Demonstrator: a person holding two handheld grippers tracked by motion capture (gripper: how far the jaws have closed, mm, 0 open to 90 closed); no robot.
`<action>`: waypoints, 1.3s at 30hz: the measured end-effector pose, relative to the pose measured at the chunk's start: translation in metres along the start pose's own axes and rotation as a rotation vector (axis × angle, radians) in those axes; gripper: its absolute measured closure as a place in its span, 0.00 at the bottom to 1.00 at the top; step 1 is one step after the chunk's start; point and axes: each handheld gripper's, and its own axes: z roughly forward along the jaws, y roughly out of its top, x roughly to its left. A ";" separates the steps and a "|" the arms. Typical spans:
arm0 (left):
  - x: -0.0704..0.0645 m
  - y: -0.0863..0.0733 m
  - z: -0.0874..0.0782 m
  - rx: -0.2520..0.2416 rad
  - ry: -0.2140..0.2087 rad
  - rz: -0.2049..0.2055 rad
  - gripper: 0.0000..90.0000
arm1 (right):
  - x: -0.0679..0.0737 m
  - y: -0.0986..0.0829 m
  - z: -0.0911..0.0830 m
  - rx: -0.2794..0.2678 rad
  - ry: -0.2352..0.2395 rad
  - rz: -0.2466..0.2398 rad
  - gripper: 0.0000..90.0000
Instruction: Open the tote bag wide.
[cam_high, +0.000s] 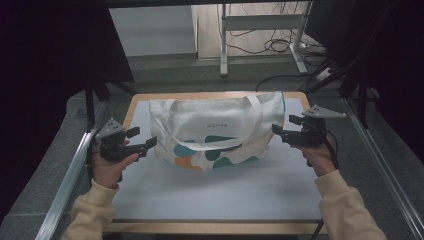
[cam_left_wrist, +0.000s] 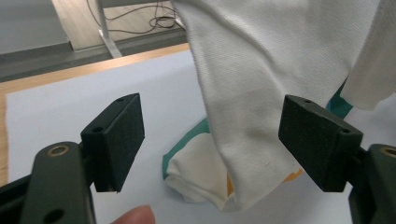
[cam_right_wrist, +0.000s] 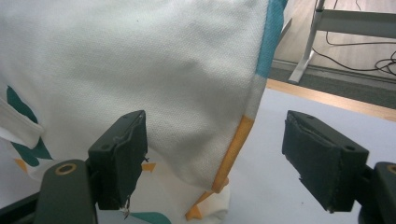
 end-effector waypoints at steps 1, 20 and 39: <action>0.000 0.000 0.002 0.002 -0.005 -0.002 0.24 | 0.000 0.000 0.000 0.001 0.002 0.000 0.25; -0.011 0.006 0.030 0.058 -0.048 0.032 0.37 | -0.002 -0.001 0.012 0.024 0.057 0.009 0.25; -0.019 0.004 0.033 0.040 -0.055 0.084 0.87 | -0.002 -0.002 0.018 0.029 0.007 -0.020 0.68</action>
